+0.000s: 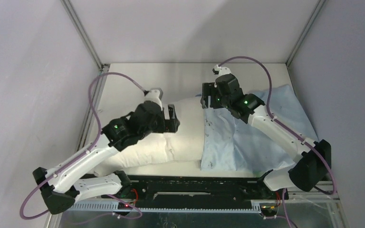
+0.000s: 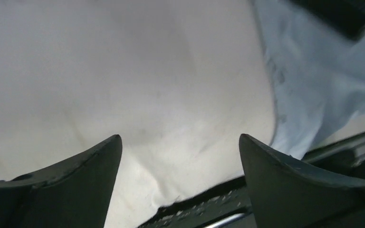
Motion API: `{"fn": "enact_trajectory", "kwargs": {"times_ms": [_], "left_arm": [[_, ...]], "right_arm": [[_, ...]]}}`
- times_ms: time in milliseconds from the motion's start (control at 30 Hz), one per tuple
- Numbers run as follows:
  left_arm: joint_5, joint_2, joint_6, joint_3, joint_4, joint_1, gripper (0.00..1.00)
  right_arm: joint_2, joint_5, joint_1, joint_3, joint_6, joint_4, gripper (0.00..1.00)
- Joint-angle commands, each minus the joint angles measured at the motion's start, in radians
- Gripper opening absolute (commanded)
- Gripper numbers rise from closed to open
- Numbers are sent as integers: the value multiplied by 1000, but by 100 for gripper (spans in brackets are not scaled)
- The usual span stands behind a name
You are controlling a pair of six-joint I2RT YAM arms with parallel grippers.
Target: Put the pillow into the pillowcase
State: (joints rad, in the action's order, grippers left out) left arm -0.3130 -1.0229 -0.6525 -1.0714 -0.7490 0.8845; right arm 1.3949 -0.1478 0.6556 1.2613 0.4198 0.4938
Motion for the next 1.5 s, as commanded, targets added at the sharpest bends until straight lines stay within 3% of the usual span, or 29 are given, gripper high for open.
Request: {"fn": "enact_trajectory", "kwargs": {"times_ms": [0, 233, 367, 467, 633, 867, 900, 1067, 1267, 1367, 1467], "left_arm": [[-22, -69, 92, -171, 7, -84, 99], [56, -381, 248, -296, 82, -155, 100], [68, -465, 239, -200, 158, -146, 99], [80, -466, 216, -98, 263, -146, 90], [134, -435, 203, 33, 408, -140, 60], [202, -363, 224, 138, 559, -113, 4], [213, -350, 230, 151, 581, -105, 1], [234, -258, 276, 215, 703, -35, 0], [191, -154, 253, 274, 839, -27, 0], [72, -117, 191, 272, 853, -57, 0], [-62, -84, 56, 255, 822, -128, 0]], "right_arm": [[97, -53, -1, 84, -40, 0, 75], [247, -42, -24, 179, -46, 15, 68], [337, -73, -25, 229, -65, 50, 66], [387, -126, -17, 259, -84, 74, 62], [461, -215, -4, 326, -105, 123, 47], [523, -241, 24, 465, -138, 186, 7], [527, -234, 33, 501, -144, 191, 3], [544, -81, 75, 674, -159, 228, 0], [545, 87, 142, 835, -128, 256, 0], [525, 136, 152, 809, -73, 251, 0], [449, 136, 155, 655, -36, 174, 0]]}}
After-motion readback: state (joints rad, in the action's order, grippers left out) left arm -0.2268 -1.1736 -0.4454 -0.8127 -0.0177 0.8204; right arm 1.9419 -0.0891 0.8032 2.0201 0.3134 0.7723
